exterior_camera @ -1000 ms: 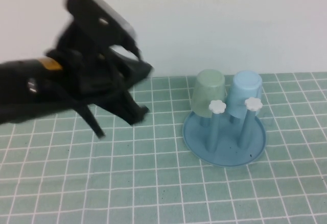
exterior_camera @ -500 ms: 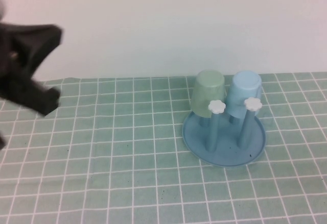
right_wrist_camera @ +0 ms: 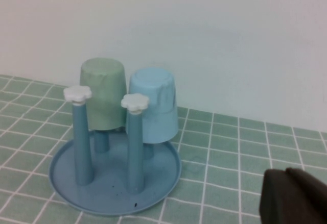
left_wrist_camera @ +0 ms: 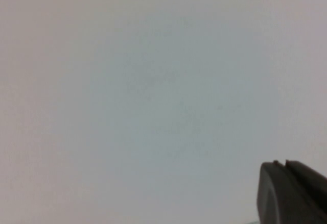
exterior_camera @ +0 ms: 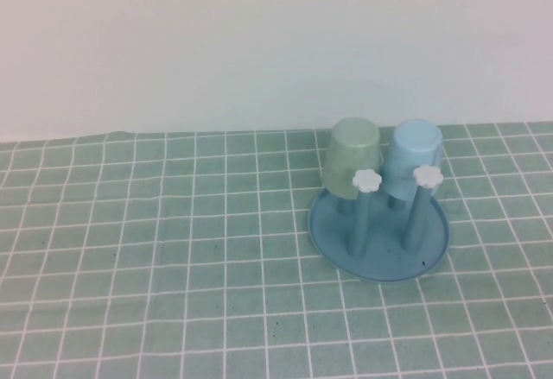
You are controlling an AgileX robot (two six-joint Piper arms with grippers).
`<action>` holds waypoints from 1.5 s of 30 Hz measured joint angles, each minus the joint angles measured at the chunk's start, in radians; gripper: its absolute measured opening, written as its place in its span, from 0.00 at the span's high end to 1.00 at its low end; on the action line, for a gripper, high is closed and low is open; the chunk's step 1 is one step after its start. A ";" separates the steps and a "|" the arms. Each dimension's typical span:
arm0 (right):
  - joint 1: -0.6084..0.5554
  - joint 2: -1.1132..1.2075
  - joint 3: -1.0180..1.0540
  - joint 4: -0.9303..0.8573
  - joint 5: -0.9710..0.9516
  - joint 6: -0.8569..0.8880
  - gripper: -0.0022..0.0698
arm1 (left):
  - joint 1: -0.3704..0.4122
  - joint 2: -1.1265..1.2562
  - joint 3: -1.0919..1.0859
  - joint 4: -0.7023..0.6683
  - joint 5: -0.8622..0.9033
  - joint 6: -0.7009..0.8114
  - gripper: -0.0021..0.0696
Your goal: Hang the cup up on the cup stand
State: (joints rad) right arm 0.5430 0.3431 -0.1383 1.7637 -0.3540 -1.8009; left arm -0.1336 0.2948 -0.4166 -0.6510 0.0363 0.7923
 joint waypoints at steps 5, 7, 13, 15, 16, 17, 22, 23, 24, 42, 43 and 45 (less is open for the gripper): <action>0.000 0.000 0.000 0.000 0.002 0.000 0.97 | 0.000 -0.092 0.143 -0.011 -0.133 0.000 0.97; 0.000 0.000 0.000 0.000 0.002 0.000 0.97 | 0.000 -0.097 0.179 -0.035 -0.176 0.000 0.97; 0.000 0.000 0.000 0.000 0.004 0.000 0.97 | 0.000 -0.097 0.232 -0.122 -0.213 -0.014 0.97; 0.000 0.000 0.000 0.000 0.004 0.000 0.97 | 0.000 -0.101 0.252 -0.137 -0.204 -0.019 0.97; 0.000 0.000 0.000 0.000 0.004 0.000 0.97 | 0.000 -0.112 0.261 -0.137 -0.199 -0.020 0.97; 0.000 0.000 0.000 0.000 0.004 0.000 0.97 | 0.000 -0.128 0.274 -0.135 -0.197 -0.020 0.97; 0.000 0.000 0.000 0.000 0.004 0.000 0.97 | 0.000 -0.197 0.336 -0.080 -0.203 -0.046 0.97; 0.000 0.000 0.000 0.000 0.004 0.000 0.97 | 0.000 -0.215 0.347 -0.059 -0.203 -0.063 0.97; 0.000 0.000 0.000 0.000 0.004 0.000 0.97 | 0.000 -0.231 0.357 -0.040 -0.206 -0.079 0.97; 0.000 0.000 0.000 0.000 0.004 0.000 0.97 | 0.000 -0.310 0.418 0.506 0.044 -0.588 0.97; 0.000 0.000 0.000 0.000 0.004 0.000 0.97 | 0.000 -0.310 0.418 0.534 0.044 -0.588 0.97; 0.000 0.000 0.000 0.000 0.004 0.000 0.97 | 0.000 -0.310 0.418 0.572 0.064 -0.588 0.97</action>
State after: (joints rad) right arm 0.5430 0.3431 -0.1383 1.7637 -0.3498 -1.8009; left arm -0.1336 -0.0157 0.0012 -0.0788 0.0999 0.2043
